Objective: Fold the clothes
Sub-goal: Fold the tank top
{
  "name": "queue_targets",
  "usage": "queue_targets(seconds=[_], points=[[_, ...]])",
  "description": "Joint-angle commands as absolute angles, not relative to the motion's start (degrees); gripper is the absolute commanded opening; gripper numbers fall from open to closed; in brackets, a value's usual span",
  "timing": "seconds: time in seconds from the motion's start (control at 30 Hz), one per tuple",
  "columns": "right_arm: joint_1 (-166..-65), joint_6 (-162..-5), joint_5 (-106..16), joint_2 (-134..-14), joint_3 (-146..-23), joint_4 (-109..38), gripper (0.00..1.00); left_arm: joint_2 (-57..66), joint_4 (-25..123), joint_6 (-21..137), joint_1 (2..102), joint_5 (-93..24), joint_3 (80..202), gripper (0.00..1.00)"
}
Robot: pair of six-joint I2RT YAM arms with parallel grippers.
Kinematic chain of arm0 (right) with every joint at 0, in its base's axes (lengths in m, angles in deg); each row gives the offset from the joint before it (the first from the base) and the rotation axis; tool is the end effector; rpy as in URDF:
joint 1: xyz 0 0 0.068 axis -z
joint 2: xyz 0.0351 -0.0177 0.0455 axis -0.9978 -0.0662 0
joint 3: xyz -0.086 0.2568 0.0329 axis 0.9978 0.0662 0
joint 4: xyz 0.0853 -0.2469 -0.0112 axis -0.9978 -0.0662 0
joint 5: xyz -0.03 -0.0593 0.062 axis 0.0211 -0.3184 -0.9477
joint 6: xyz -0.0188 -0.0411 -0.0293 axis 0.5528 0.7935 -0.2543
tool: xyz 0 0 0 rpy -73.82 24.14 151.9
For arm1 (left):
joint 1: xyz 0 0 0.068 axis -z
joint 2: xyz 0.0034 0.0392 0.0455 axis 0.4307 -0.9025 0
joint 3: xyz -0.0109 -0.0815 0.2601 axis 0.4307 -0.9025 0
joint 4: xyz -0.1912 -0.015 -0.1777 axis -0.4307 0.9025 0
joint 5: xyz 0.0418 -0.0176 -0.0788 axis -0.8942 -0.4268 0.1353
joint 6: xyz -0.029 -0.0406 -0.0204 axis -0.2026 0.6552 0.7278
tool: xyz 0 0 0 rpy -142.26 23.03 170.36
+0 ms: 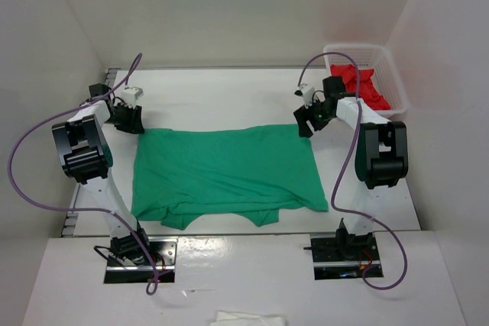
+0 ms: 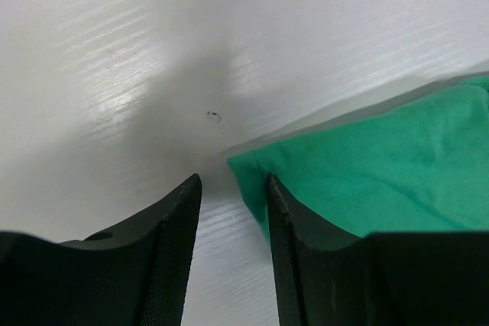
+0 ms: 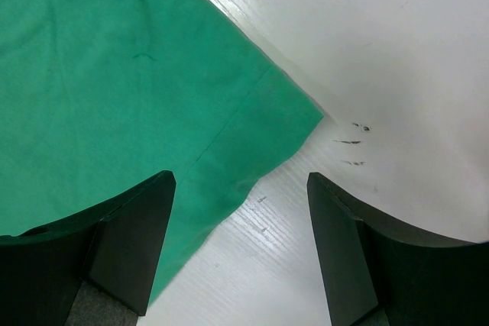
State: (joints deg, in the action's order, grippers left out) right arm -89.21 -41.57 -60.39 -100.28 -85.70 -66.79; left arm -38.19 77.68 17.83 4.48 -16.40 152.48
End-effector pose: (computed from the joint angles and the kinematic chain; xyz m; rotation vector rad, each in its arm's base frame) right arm 0.3878 0.0344 0.1963 -0.9517 2.3782 0.3350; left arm 0.4090 0.1403 0.1629 0.3077 2.4734 -0.2618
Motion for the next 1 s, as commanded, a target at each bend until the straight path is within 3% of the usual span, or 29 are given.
queue_targets(seconds=[0.0, 0.5, 0.57, 0.73, 0.97], points=[[-88.8, -41.9, -62.4, -101.2, -88.1, -64.0, 0.78, -39.9, 80.9, 16.4, 4.9, -13.8, 152.6, 0.47], [-87.8, -41.9, -63.5, -100.6, -88.1, -64.5, 0.78, -39.3, 90.8, 7.5, 4.9, -12.1, 151.6, 0.47], [-87.8, -41.9, -63.5, -100.1, -88.1, -64.5, 0.78, -39.3, 90.8, 7.5, 4.9, -12.1, 151.6, 0.42], [-87.8, -43.6, -63.0, -101.2, -87.5, -62.7, 0.78, -39.9, 90.8, 8.0, 4.9, -12.1, 152.1, 0.12], [-87.8, -44.9, -63.0, -106.5, -90.0, -60.9, 0.78, -39.9, 89.8, 8.5, 4.9, -12.1, 152.1, 0.07]])
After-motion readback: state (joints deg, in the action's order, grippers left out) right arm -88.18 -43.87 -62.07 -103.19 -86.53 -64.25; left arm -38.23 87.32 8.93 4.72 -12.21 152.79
